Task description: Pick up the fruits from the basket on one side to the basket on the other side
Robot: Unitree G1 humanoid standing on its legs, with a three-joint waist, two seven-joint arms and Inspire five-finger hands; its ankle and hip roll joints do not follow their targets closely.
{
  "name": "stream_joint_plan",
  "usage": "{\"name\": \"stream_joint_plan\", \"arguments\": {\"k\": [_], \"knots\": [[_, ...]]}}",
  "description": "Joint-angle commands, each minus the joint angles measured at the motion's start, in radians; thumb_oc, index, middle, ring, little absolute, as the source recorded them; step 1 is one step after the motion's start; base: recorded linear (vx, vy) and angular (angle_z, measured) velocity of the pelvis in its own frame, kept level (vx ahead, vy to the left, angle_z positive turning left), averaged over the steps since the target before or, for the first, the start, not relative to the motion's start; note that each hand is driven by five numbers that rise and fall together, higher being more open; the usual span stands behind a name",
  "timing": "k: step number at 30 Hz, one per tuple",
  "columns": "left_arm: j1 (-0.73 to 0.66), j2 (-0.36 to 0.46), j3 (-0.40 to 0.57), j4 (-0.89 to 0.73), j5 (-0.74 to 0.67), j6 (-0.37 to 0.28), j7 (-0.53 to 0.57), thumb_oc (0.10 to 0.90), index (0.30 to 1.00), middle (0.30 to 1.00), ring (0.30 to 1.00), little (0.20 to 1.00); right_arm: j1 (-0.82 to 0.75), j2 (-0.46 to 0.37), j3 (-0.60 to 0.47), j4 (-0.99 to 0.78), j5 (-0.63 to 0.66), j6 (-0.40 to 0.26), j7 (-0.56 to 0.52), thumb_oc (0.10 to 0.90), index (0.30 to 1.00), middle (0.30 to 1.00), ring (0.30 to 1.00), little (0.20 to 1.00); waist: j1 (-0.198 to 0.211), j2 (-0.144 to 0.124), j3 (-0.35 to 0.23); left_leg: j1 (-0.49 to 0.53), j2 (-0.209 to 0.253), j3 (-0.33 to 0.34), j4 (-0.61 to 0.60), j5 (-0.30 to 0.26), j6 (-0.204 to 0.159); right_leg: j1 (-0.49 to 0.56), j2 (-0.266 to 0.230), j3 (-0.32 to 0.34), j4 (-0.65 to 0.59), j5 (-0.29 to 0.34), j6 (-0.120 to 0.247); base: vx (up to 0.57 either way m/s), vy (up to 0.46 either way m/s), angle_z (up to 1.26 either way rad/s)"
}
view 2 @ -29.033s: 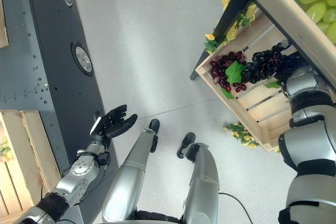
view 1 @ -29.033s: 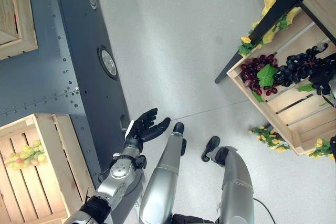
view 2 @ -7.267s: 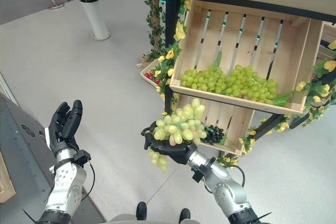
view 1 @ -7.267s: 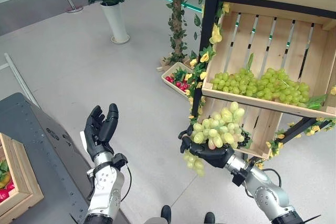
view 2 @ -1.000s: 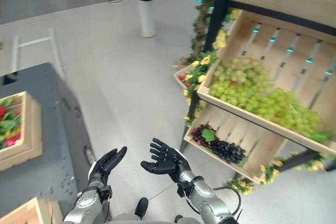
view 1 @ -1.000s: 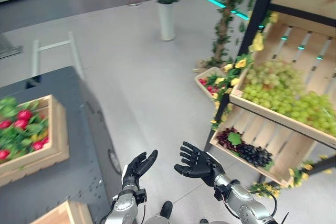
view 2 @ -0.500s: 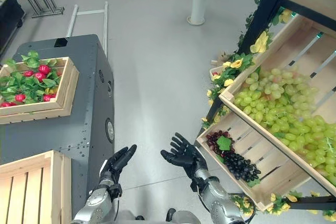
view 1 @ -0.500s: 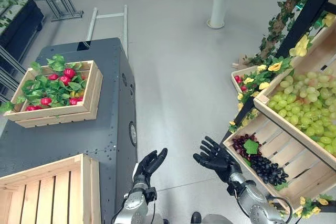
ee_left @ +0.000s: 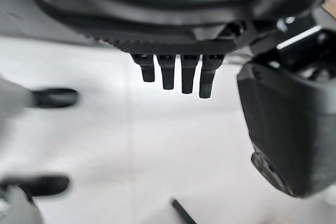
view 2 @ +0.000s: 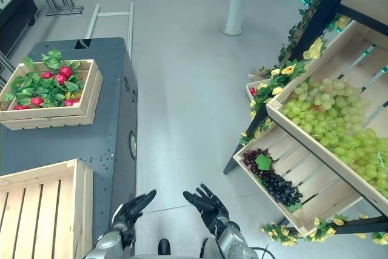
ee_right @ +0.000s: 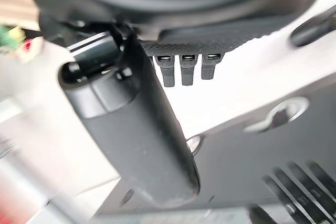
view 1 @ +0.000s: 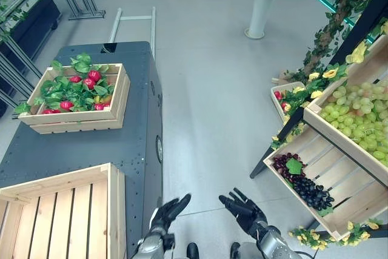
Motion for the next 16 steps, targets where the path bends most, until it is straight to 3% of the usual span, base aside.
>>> {"name": "stream_joint_plan", "arguments": {"k": [1,4,9,16], "knots": [[-0.071,-0.037,0.045,0.014,-0.032,-0.068,-0.007,0.8,0.9,0.9,0.9,0.9,-0.091,-0.001,-0.045,0.07,-0.059,0.015,0.045,0.8,0.9,0.9,0.9,0.9,0.026,-0.027,-0.037,0.001,-0.029,-0.02,0.042,-0.085,-0.008,0.143,0.048,0.026,-0.269,0.13,0.005,-0.06,-0.187,-0.47],[-0.078,-0.05,0.063,0.052,0.0,-0.088,-0.012,0.8,0.9,0.9,0.9,0.9,-0.106,-0.01,-0.075,0.166,-0.054,0.049,0.073,0.8,0.9,0.9,0.9,0.9,0.033,-0.033,-0.039,-0.002,-0.014,-0.032,0.048,-0.077,-0.023,0.161,0.065,0.036,-0.274,0.116,-0.012,0.0,-0.218,-0.13],[-0.065,-0.06,0.018,0.052,0.104,-0.114,-0.019,0.8,0.9,0.9,0.9,0.9,-0.074,-0.024,-0.108,0.227,-0.086,0.051,0.089,0.8,0.9,0.9,0.9,0.9,0.025,-0.036,-0.051,0.011,-0.003,-0.046,0.037,-0.07,-0.031,0.176,0.077,0.024,-0.277,0.103,-0.026,0.02,-0.11,0.06],[-0.064,-0.055,0.017,0.072,0.116,-0.122,-0.059,0.8,0.9,0.9,0.9,0.9,-0.07,-0.024,-0.135,0.288,-0.133,0.013,0.111,0.8,0.9,0.9,0.9,0.9,0.021,-0.021,-0.057,0.033,0.003,-0.064,0.025,-0.064,-0.038,0.193,0.086,0.009,-0.271,0.084,-0.036,0.0,-0.041,0.05]]}}
